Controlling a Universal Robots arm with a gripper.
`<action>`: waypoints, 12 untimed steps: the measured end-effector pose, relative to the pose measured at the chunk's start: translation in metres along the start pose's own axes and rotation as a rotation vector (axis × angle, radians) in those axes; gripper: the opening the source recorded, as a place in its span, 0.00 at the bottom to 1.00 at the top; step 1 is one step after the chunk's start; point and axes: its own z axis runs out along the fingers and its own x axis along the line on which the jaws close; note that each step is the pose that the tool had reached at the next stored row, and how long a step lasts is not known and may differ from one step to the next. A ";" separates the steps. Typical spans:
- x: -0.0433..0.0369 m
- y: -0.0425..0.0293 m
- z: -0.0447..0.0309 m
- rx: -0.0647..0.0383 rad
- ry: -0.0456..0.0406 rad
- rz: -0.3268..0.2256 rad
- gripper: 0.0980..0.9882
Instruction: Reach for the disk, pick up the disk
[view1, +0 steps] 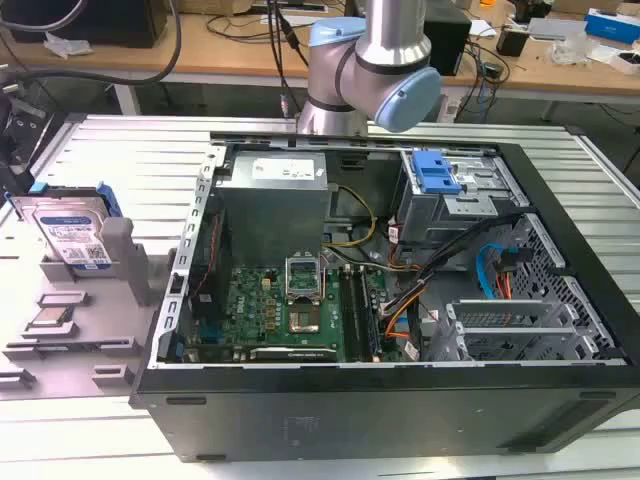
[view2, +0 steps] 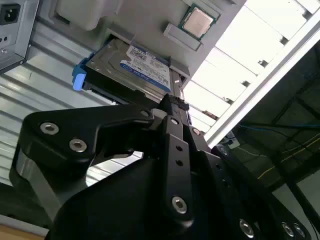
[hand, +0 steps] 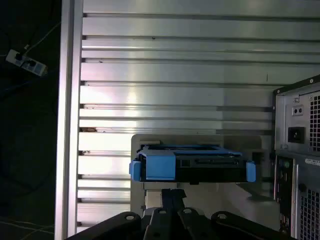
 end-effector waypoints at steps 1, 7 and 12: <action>0.0000 0.0000 -0.0001 0.000 0.0004 -0.009 0.01; 0.0000 0.0000 0.0000 0.000 0.0035 -0.091 0.01; 0.0000 0.0000 0.0000 0.000 0.0055 -0.143 0.01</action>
